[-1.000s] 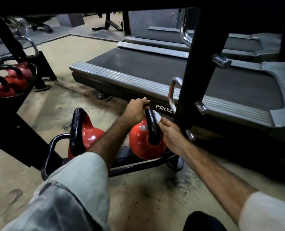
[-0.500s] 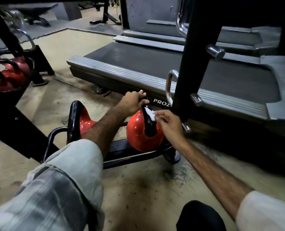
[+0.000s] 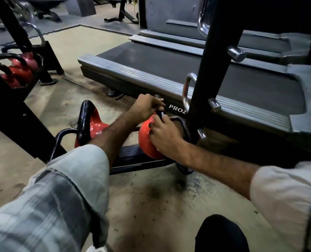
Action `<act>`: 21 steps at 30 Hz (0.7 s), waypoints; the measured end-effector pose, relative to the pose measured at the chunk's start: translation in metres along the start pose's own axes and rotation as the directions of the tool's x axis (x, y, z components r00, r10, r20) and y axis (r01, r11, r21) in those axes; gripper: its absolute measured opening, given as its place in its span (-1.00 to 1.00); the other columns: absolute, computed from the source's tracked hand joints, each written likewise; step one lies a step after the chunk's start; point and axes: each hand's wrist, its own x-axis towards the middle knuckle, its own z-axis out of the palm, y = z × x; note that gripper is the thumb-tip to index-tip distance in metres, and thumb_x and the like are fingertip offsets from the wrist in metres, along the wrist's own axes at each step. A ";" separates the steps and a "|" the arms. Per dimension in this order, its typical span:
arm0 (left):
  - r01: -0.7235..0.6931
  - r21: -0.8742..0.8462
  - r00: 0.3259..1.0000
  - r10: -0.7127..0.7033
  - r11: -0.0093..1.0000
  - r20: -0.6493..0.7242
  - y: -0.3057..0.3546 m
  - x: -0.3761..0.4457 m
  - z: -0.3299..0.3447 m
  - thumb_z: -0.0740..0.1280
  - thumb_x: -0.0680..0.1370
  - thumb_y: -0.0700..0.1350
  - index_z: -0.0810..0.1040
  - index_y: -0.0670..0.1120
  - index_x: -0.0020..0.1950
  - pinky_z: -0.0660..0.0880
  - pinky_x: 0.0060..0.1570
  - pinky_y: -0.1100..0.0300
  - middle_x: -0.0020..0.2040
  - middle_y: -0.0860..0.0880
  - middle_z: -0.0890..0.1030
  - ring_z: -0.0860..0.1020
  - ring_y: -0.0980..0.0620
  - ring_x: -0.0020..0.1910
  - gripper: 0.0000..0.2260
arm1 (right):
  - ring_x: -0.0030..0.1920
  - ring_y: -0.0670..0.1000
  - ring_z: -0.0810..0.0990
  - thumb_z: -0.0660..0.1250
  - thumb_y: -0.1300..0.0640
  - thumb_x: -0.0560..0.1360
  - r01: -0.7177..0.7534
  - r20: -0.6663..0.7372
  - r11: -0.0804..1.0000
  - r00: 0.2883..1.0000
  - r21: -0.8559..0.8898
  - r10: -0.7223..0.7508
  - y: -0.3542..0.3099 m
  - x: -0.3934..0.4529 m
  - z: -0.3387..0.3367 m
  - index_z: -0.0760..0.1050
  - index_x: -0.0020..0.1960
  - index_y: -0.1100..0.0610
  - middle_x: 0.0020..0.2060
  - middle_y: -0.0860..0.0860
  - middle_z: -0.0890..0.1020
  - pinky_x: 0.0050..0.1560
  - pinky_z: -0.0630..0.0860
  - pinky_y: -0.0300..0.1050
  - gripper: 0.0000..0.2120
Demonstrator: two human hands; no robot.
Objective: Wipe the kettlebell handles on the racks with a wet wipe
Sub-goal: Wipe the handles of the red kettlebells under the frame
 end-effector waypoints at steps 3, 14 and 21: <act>0.022 0.062 0.999 -0.025 0.998 0.046 0.008 0.001 -0.005 0.30 0.52 -0.36 0.60 -0.30 0.14 0.40 -0.17 0.61 0.14 -0.15 0.61 0.61 0.14 -0.07 -0.79 | 0.19 0.17 0.34 0.18 0.01 0.58 0.040 0.242 0.985 0.970 -0.170 0.002 -0.008 0.014 -0.011 0.60 0.19 0.09 0.13 0.07 0.62 0.12 0.26 0.05 -0.68; -0.071 0.129 0.996 0.062 0.989 0.069 0.005 -0.001 -0.013 0.43 0.48 -0.20 0.63 -0.17 0.15 0.31 0.28 0.37 0.22 -0.13 0.59 0.48 0.10 0.29 -0.75 | 0.21 0.22 0.37 0.33 -0.06 0.50 0.139 0.403 0.958 0.915 -0.250 -0.027 -0.018 0.017 -0.015 0.54 0.24 0.09 0.16 0.10 0.57 0.07 0.29 0.02 -0.63; -0.063 0.094 0.996 0.056 0.994 0.067 0.000 -0.002 -0.011 0.43 0.47 -0.22 0.63 -0.14 0.14 0.35 0.35 0.24 0.22 -0.11 0.59 0.48 0.10 0.29 -0.75 | 0.05 0.14 0.48 0.26 0.08 0.51 0.053 0.147 0.995 0.988 -0.082 -0.040 -0.009 -0.010 0.004 0.68 -0.02 0.06 -0.06 0.00 0.66 -0.08 0.37 -0.03 -0.77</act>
